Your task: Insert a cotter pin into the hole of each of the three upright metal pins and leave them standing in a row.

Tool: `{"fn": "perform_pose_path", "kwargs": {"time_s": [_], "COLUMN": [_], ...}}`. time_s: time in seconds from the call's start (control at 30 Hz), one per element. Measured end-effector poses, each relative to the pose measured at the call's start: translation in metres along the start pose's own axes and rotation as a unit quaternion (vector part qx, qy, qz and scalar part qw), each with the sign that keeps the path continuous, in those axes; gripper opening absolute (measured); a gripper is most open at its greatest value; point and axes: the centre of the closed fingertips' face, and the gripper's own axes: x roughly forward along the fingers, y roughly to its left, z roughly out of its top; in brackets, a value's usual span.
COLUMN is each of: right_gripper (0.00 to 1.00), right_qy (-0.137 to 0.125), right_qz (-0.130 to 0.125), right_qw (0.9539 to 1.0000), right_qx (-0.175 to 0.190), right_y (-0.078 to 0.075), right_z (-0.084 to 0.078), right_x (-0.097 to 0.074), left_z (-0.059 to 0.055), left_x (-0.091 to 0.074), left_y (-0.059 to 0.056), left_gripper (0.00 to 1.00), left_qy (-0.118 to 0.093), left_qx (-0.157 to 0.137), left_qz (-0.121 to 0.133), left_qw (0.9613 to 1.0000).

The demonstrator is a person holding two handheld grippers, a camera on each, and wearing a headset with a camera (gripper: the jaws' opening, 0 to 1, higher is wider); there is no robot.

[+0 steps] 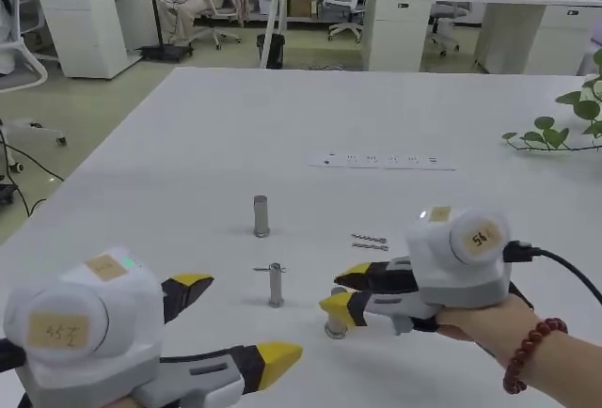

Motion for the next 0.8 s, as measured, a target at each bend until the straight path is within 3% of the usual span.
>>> {"fn": "perform_pose_path", "kwargs": {"time_s": [0.23,0.43,0.8], "right_gripper": [0.33,0.33,0.30], "right_qy": [-0.011,-0.023,0.008], "right_qz": [0.023,0.030,-0.007], "right_qw": [0.9990,0.9982,0.9996], "right_qx": [0.036,0.046,0.028], "right_y": [0.004,-0.003,-0.041], "right_z": [0.012,0.027,0.028], "right_x": [-0.009,-0.018,-0.021], "left_z": [0.000,0.001,0.001], "left_x": [0.000,0.000,0.001], "left_y": [0.001,0.001,0.003], "left_gripper": [0.77,0.80,0.84], "left_qy": [-0.003,-0.006,-0.008], "left_qx": [-0.006,-0.009,-0.008], "left_qz": [0.003,0.003,0.006], "left_qw": [1.0000,0.9999,0.9999]}}
